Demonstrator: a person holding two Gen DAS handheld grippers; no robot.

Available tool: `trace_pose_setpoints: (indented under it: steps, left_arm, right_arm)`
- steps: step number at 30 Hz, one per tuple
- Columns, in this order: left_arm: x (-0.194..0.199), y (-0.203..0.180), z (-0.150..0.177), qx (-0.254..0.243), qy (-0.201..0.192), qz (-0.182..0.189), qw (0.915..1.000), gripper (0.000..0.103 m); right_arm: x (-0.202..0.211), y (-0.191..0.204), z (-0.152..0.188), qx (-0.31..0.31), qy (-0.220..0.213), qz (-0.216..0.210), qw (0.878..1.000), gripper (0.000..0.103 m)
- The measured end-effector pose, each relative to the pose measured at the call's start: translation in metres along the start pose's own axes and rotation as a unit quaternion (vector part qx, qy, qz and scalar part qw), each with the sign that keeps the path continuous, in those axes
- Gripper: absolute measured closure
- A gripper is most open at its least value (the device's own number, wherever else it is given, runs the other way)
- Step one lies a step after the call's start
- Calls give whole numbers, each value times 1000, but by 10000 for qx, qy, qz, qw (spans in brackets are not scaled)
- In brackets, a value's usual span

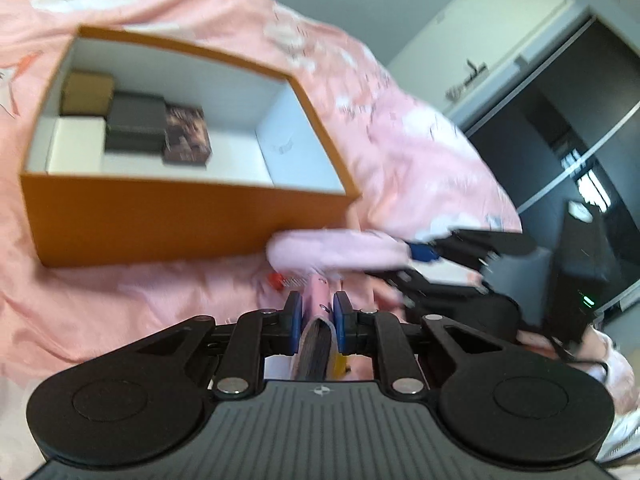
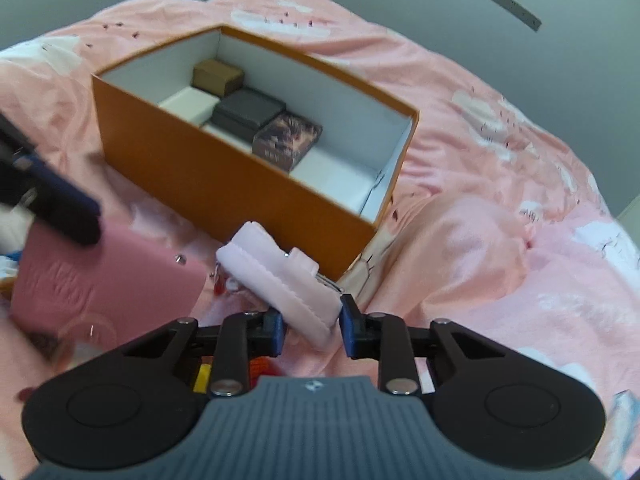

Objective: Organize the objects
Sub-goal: 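Grasp the pink pouch's top with the right gripper and lift it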

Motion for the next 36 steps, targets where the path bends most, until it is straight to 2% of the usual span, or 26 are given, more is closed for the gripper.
trace_pose_setpoints:
  steps: [8,14,18,21,24,29,32,36]
  left_arm:
    - [13,21,-12,401,-486,-224,9978,85]
    - [3,41,-6,695,-290,-473,9960,85]
    - [7,54,-4,1013,-225,-624,9926,85]
    - [11,67,-1,1072,-130,-1033,9888,85]
    - [10,77,4,1202,24,-1061,9871,85]
    - [3,82,6,930,408,-1324,9860,85]
    - [1,84,5,842,604,-1319,9858,72]
    - [2,90,-3,1116,605,-1173,9849,49]
  right_arm:
    - [39,3,0,283,278,-510,9979,74]
    - [39,14,8,202,738,-1190,9899,74]
    - [14,11,10,37,909,-1078,9900,74]
    - [2,4,2,-225,785,-1075,9908,77]
    - [-11,1,-8,-474,649,-1082,9909,78]
    - [-29,0,-19,-664,411,-918,9927,77]
    - [-35,0,-24,-746,341,-823,9932,70]
    - [-33,-4,-22,-857,267,-685,9936,58]
Point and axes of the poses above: each gripper's, at about its wrist camera, not at the fingertips, and x roughly against the way its jaws point, y to its left, z to its underside, the point moved 7 cm from there along -x, roughly the way its jaws point, and after that the axes turned 5 degrees about y, right-handed, at the moved point
